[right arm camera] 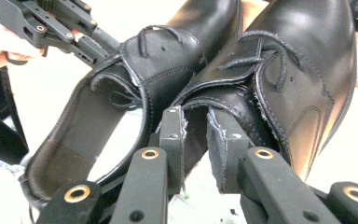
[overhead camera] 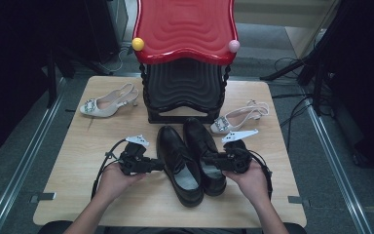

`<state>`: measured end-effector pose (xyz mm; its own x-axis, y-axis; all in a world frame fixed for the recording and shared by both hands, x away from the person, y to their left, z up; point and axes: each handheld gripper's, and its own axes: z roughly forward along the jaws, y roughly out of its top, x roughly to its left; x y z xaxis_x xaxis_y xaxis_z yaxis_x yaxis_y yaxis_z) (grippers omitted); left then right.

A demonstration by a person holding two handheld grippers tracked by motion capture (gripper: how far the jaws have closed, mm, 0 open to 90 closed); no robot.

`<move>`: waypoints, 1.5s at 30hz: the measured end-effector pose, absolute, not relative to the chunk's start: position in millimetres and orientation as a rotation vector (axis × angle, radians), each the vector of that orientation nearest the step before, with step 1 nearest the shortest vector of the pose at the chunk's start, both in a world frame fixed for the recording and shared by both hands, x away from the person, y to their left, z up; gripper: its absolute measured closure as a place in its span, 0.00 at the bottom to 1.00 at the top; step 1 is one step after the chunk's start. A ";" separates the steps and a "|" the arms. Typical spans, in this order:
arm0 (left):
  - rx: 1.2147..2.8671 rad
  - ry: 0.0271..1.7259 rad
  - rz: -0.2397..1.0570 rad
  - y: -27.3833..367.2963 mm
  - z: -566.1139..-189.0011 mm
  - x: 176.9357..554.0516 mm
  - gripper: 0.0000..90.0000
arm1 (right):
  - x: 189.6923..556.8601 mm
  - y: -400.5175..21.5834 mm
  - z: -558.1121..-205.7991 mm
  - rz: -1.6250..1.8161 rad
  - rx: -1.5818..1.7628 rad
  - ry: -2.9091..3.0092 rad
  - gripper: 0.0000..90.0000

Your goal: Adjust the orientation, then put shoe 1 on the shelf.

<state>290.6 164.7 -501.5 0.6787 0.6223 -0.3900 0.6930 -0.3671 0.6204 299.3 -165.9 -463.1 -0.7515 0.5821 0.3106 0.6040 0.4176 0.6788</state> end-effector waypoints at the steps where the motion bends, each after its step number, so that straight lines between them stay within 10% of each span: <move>1: 2.094 1.009 -0.091 165.9 -500.8 290.8 0.73 | 297.6 -166.6 -461.3 -1.280 -1.101 -2.619 0.85; 16: 2.071 1.007 0.022 180.6 -487.9 299.0 0.50 | 279.2 -162.4 -451.6 -1.314 -1.137 -2.583 0.75; 45: 2.068 1.013 0.058 187.4 -480.0 306.4 0.46 | 293.0 -109.1 -477.2 -0.937 -1.258 -2.702 0.65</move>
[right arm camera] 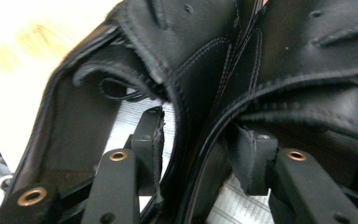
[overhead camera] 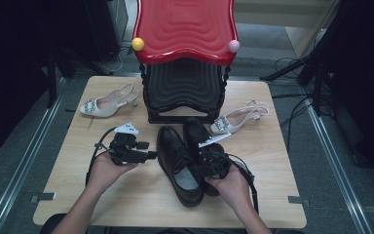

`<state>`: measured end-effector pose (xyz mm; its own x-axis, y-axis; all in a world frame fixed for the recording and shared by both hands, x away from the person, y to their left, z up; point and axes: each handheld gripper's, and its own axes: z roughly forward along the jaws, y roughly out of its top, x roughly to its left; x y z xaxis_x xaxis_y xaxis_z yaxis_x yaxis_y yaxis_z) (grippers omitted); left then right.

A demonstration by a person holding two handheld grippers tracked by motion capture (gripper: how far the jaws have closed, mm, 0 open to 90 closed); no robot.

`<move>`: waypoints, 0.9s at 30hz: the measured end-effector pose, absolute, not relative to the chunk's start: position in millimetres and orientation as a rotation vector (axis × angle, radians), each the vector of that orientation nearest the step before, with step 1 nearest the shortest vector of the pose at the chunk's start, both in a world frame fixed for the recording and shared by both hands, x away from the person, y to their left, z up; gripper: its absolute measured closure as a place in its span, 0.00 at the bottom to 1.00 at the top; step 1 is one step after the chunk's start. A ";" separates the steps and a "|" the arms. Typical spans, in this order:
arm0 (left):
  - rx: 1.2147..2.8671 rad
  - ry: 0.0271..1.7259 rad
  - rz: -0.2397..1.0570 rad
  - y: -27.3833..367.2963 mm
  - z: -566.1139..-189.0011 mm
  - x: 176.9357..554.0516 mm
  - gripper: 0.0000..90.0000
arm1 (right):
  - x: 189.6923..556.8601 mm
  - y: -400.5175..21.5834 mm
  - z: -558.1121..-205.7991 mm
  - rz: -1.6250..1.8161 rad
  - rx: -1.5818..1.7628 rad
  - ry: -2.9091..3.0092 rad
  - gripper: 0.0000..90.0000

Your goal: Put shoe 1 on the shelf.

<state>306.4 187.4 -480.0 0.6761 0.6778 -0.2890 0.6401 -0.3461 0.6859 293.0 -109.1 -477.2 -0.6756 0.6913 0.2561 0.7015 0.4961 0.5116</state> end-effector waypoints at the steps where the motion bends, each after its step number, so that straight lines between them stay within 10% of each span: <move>1: 2.066 1.015 0.061 187.5 -480.0 306.7 0.46 | 295.4 -107.1 -477.6 -0.913 -1.262 -2.704 0.66; 27: 2.048 1.047 0.084 205.7 -476.3 312.3 0.43 | 313.6 -130.2 -469.5 -0.760 -1.278 -2.665 0.92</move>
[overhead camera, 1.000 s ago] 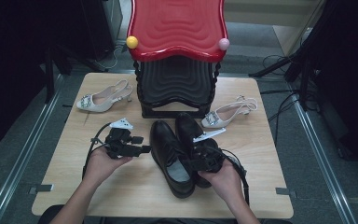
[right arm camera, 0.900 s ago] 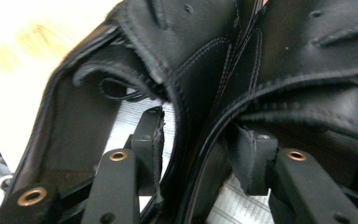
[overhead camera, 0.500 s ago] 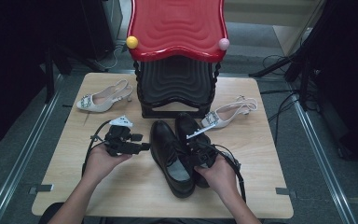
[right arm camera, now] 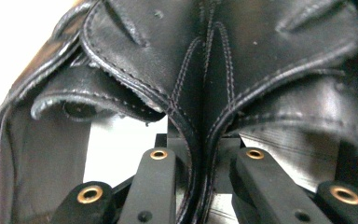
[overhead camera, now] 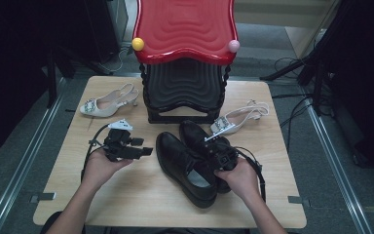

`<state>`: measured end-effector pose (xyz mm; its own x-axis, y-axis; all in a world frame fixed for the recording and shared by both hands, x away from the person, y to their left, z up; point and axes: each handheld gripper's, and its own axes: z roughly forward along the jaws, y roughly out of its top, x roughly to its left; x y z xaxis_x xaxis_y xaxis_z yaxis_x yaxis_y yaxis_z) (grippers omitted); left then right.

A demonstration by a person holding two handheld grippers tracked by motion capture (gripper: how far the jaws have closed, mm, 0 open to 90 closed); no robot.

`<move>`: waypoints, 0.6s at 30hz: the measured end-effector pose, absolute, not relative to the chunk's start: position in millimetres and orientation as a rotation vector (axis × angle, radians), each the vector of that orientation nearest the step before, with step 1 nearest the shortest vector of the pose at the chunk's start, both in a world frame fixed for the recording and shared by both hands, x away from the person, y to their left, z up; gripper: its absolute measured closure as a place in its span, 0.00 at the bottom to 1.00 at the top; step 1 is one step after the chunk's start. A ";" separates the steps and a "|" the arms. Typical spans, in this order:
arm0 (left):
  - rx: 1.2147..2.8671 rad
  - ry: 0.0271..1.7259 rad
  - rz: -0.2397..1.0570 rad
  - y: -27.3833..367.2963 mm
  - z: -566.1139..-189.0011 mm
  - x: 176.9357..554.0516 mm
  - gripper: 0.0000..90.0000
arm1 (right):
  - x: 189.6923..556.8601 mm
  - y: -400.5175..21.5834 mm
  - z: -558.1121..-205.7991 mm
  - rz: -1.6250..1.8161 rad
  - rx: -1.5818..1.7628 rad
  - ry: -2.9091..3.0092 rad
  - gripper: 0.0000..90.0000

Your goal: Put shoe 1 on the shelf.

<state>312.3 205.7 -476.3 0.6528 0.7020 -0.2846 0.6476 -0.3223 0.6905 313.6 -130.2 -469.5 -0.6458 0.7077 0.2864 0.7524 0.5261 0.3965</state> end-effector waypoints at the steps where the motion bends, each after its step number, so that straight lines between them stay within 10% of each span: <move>1: 2.042 1.049 0.088 207.5 -476.2 311.9 0.43 | 313.9 -134.3 -467.2 -0.783 -1.274 -2.659 0.92; 18: 2.013 1.098 0.104 225.6 -479.5 309.1 0.43 | 319.9 -162.3 -384.4 -1.184 -1.237 -2.437 0.92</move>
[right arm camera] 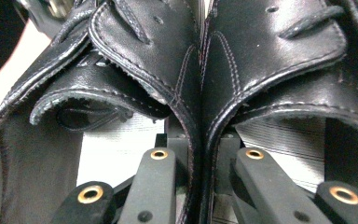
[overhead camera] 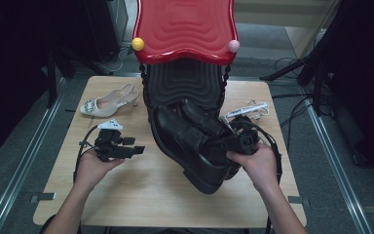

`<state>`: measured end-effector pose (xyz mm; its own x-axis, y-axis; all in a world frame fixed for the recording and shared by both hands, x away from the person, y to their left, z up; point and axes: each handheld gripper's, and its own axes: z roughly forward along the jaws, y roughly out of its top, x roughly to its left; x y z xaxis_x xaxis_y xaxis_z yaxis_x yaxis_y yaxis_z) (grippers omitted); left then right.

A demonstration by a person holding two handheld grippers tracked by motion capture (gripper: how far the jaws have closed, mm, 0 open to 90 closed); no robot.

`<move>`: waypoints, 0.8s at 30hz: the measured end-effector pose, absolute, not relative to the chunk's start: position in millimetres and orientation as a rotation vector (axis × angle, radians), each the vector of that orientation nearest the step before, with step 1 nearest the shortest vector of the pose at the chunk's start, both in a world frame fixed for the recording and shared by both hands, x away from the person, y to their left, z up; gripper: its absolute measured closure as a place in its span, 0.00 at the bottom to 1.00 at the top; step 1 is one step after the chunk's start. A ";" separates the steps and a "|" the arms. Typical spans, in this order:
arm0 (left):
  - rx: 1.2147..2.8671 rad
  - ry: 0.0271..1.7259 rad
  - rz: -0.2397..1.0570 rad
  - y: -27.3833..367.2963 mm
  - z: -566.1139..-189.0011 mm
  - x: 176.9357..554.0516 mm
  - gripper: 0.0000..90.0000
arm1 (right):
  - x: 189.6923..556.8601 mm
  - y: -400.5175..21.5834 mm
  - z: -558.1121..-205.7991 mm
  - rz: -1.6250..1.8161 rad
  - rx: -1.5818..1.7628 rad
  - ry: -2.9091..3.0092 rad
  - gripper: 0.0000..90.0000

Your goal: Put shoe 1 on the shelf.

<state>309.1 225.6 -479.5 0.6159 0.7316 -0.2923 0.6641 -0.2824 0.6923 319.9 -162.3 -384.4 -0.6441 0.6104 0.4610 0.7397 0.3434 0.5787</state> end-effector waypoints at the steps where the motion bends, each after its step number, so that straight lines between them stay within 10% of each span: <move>1: 2.021 1.093 0.108 225.6 -479.8 309.2 0.43 | 323.1 -161.7 -379.9 -1.208 -1.243 -2.431 0.92; 24: 2.055 1.060 0.075 217.8 -484.9 310.0 0.43 | 411.0 -110.2 -364.1 -1.550 -1.750 -2.284 0.92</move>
